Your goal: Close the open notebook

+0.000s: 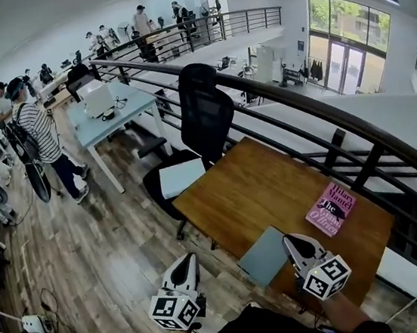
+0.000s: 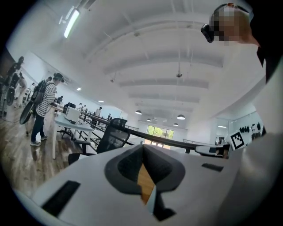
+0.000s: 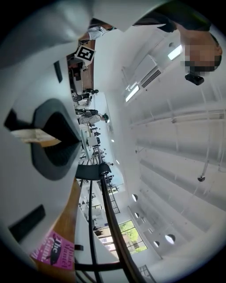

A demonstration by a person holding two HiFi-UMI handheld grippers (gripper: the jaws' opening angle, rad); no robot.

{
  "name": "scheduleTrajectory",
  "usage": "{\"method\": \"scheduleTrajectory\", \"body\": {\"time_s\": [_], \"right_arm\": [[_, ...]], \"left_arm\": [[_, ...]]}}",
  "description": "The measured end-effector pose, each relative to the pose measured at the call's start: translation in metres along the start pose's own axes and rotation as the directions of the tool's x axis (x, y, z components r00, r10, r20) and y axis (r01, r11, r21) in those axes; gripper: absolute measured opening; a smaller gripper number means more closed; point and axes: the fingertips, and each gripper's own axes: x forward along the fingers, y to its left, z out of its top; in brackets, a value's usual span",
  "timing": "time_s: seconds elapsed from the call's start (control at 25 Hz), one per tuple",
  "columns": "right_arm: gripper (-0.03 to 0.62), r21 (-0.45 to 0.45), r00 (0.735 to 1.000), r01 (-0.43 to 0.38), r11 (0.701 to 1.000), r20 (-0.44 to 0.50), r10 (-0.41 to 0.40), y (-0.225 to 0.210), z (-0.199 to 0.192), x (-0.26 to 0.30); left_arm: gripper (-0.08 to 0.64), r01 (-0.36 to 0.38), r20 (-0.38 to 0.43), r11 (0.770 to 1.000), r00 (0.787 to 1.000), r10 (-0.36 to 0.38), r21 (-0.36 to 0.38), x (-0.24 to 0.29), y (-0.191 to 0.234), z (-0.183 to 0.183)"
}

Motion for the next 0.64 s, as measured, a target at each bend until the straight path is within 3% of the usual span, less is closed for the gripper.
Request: {"method": "scheduleTrajectory", "body": {"time_s": [0.64], "right_arm": [[-0.005,0.023,0.999,0.007,1.000,0.044,-0.008,-0.018,0.018,0.003]], "left_arm": [[0.012,-0.010,-0.011,0.999,1.000,0.009,-0.042,0.008,0.010,0.001]]}}
